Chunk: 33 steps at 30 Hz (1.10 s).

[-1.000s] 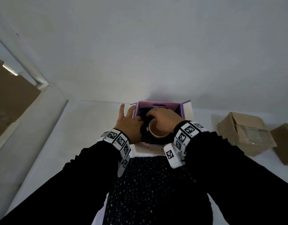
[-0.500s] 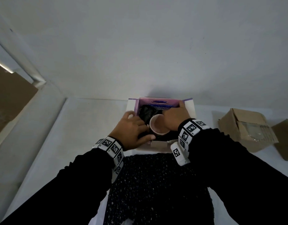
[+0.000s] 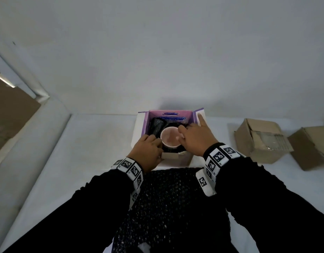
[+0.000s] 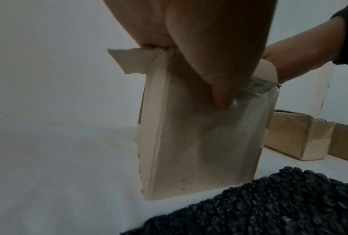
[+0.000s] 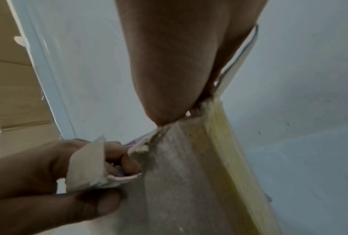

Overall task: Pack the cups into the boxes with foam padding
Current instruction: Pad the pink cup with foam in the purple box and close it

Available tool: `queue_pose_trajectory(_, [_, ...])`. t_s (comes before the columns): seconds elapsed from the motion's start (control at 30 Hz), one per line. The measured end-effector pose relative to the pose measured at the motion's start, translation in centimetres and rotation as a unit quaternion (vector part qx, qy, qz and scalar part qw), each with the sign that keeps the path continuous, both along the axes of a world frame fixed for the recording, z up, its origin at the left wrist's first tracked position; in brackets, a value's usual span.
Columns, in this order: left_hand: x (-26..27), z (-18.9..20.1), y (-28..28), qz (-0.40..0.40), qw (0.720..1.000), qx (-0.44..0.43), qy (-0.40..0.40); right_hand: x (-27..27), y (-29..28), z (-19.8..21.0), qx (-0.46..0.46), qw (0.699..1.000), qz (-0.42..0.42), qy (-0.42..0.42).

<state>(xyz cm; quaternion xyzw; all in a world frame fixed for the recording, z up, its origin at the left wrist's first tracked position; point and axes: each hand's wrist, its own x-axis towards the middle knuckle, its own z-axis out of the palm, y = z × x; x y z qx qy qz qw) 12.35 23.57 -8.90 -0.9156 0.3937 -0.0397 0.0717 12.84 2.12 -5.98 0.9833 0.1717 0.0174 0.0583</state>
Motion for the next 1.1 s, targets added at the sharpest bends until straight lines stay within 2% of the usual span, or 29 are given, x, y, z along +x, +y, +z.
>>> queue_pose_trajectory(0.13, [-1.2, 0.5, -0.7, 0.054, 0.998, 0.02, 0.01, -1.6, -1.0, 0.1, 0.022, 1.0, -0.015, 0.0])
queue_pose_trajectory(0.23, [-2.4, 1.0, -1.0, 0.079, 0.997, 0.001, -0.007, -4.4, -1.5, -0.6, 0.108, 0.993, -0.033, -0.044])
queue_pose_trajectory(0.33, [-3.8, 0.7, -0.4, 0.084, 0.995, -0.06, 0.014, -7.8, -1.9, -1.5, 0.226, 0.964, -0.067, -0.125])
queue_pose_trajectory(0.43, [-5.5, 1.1, -0.1, 0.068, 0.987, -0.144, 0.009, -10.7, -2.3, -3.0, 0.279, 0.944, -0.12, -0.13])
queue_pose_trajectory(0.53, [-7.6, 0.8, -0.2, 0.047, 0.98, -0.196, -0.001, -13.1, -2.5, -5.3, 0.282, 0.941, -0.179, -0.056])
queue_pose_trajectory(0.63, [-9.5, 0.1, -0.3, 0.037, 0.982, -0.183, 0.023, -14.8, -2.2, -7.5, 0.218, 0.928, -0.263, 0.147])
queue_pose_trajectory(0.7, [-10.6, -0.4, -0.2, 0.034, 0.985, -0.163, 0.053, -15.7, -2.0, -8.6, 0.158, 0.918, -0.275, 0.239])
queue_pose_trajectory(0.77, [-11.5, -0.6, 0.0, 0.027, 0.987, -0.139, 0.079, -16.4, -1.7, -9.1, 0.133, 0.922, -0.261, 0.252])
queue_pose_trajectory(0.87, [-12.6, -0.7, 0.1, 0.018, 0.989, -0.106, 0.106, -16.5, -1.7, -8.9, 0.14, 0.937, -0.245, 0.207])
queue_pose_trajectory(0.93, [-12.8, -0.7, 0.2, 0.025, 0.987, -0.109, 0.119, -16.2, -1.8, -8.2, 0.229, 0.93, -0.222, 0.184])
queue_pose_trajectory(1.0, [-12.5, -0.6, 0.4, 0.031, 0.981, -0.145, 0.122, -15.8, -1.7, -6.8, 0.361, 0.896, -0.187, 0.176])
queue_pose_trajectory(1.1, [-11.8, 0.3, 0.1, 0.055, 0.967, -0.207, 0.139, -14.9, -1.3, -3.7, 0.496, 0.837, -0.129, 0.191])
